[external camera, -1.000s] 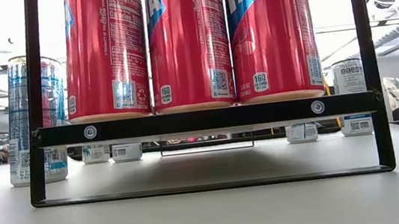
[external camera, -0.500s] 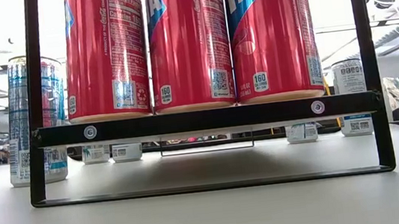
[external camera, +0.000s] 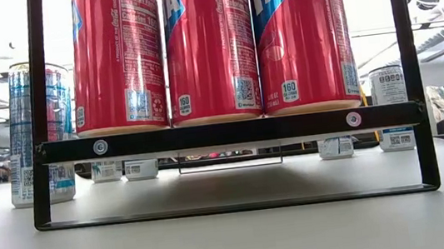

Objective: Sort soda cans
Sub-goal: Put the bottom left white pink soda can on the shelf

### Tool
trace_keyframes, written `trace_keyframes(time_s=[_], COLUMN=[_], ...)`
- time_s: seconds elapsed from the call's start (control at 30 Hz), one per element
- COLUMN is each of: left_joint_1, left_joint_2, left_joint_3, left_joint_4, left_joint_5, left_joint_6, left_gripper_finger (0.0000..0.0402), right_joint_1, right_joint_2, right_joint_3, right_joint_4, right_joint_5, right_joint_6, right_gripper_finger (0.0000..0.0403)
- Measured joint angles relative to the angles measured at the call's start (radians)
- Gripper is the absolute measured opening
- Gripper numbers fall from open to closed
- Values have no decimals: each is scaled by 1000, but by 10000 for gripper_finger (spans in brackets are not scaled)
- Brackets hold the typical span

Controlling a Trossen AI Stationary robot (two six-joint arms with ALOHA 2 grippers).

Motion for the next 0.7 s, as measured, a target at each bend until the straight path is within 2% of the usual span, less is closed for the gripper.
trace_keyframes(time_s=[0.27,0.5,0.7], left_joint_1=[-127,-156,-165], left_joint_2=[-130,-133,-152], left_joint_3=[-179,-214,-214], left_joint_4=[83,80,51], left_joint_5=[-130,-140,-146], left_joint_6=[-110,-187,-211], left_gripper_finger=[335,333,333], right_joint_1=[0,2,23], right_joint_2=[132,332,478], right_joint_3=[0,0,0], right_joint_4=[55,363,554], right_joint_5=[-1,3,16], right_joint_6=[39,-21,-9], right_gripper_finger=[228,226,229])
